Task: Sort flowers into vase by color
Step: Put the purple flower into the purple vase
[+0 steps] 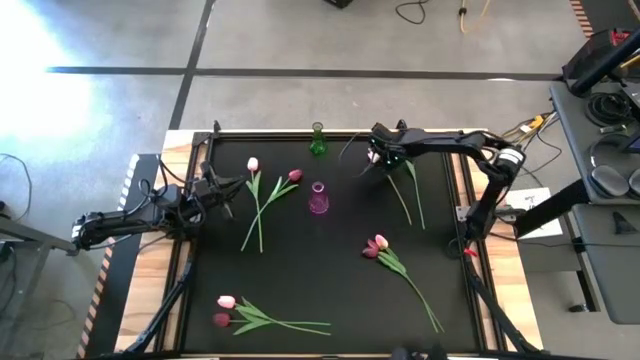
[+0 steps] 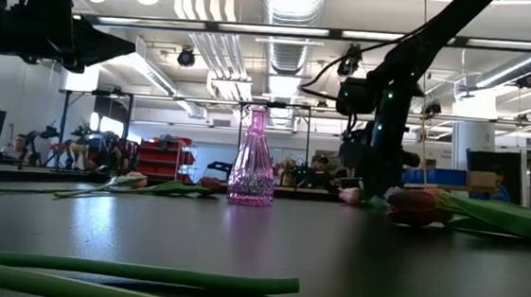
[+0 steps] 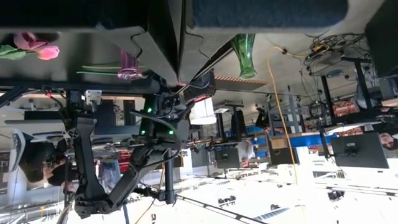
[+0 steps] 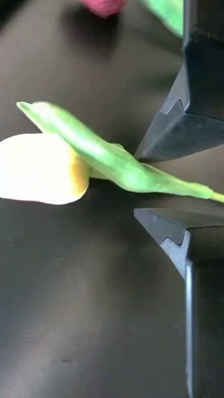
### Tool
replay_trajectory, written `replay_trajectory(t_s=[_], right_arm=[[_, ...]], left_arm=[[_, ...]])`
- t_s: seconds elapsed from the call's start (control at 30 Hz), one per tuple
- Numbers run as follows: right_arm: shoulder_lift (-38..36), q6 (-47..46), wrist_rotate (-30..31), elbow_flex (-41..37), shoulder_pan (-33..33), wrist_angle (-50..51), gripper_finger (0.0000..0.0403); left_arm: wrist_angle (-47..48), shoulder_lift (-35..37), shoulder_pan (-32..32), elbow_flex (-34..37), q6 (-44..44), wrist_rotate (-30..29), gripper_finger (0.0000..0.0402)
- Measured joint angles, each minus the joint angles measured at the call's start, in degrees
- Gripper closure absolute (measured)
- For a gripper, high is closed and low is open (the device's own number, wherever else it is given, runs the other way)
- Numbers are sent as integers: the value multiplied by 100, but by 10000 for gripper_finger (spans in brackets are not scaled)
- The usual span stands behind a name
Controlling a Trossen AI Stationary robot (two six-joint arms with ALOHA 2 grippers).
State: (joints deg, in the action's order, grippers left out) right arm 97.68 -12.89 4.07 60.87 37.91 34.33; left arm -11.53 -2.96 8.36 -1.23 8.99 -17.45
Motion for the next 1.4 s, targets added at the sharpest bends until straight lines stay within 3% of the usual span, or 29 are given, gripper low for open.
replay_trajectory(t_s=[0.27, 0.67, 0.9, 1.2, 1.4], right_arm=[[335, -2, -6, 339, 186, 295, 295], [509, 596, -152, 634, 275, 441, 378], [-415, 699, -132, 461, -6, -222, 389], [-1998, 753, -91, -607, -933, -2409, 389], [-2659, 648, 519, -1064, -1700, -3381, 390]], left_arm=[[0, -24, 0, 0, 13, 1, 402], [-3, -33, 1, 0, 16, 0, 402], [-4, -33, 1, 0, 18, 0, 402], [-4, -33, 1, 0, 11, -1, 402], [-7, -33, 0, 0, -39, -1, 402]])
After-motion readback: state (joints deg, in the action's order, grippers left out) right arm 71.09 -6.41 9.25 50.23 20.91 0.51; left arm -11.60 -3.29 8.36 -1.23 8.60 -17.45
